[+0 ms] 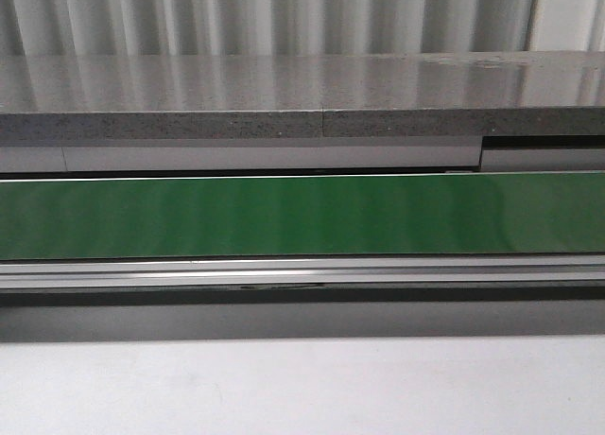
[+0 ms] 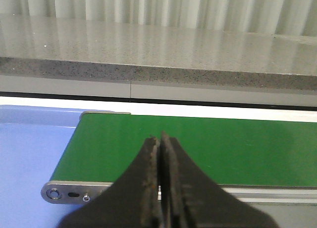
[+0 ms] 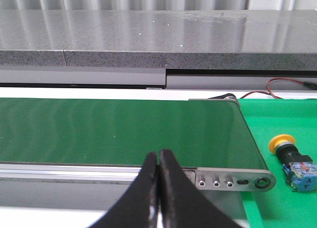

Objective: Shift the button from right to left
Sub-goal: 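Move the right gripper down toward the yellow-capped button on the green pad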

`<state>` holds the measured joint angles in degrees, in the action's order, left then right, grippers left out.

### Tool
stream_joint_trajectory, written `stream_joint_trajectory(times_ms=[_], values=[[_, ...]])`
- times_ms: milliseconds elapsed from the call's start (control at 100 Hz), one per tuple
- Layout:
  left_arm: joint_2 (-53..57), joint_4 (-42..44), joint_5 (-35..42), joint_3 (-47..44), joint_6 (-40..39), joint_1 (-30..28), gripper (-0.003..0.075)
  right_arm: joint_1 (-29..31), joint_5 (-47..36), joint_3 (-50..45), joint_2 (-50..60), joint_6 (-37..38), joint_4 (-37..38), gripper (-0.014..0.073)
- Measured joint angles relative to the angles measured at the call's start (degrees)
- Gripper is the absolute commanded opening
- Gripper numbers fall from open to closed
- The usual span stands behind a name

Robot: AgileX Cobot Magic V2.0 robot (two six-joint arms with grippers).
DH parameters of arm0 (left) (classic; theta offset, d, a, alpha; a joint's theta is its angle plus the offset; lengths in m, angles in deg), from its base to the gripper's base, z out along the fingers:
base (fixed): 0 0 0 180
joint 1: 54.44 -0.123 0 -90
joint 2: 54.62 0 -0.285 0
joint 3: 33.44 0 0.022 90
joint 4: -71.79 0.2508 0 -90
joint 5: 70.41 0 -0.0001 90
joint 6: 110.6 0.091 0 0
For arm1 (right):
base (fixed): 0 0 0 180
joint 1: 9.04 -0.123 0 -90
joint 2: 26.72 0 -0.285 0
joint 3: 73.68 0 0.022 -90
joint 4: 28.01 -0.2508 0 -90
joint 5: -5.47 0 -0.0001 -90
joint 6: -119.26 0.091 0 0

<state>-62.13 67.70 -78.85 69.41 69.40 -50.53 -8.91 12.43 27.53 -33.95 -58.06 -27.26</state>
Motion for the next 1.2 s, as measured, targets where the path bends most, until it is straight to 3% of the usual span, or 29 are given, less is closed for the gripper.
stream_joint_trajectory(times_ms=[800,960,1200], values=[[0.0,0.0,0.0,0.0,0.0,0.0,-0.002,0.0,0.3,0.0,0.0,0.0,0.0,-0.0059],[0.0,0.0,0.0,0.0,0.0,0.0,-0.002,0.0,6.0,4.3,0.0,0.0,0.0,-0.0059],[0.0,0.0,0.0,0.0,0.0,0.0,-0.002,0.0,18.6,19.0,-4.2,0.0,0.0,-0.0059]])
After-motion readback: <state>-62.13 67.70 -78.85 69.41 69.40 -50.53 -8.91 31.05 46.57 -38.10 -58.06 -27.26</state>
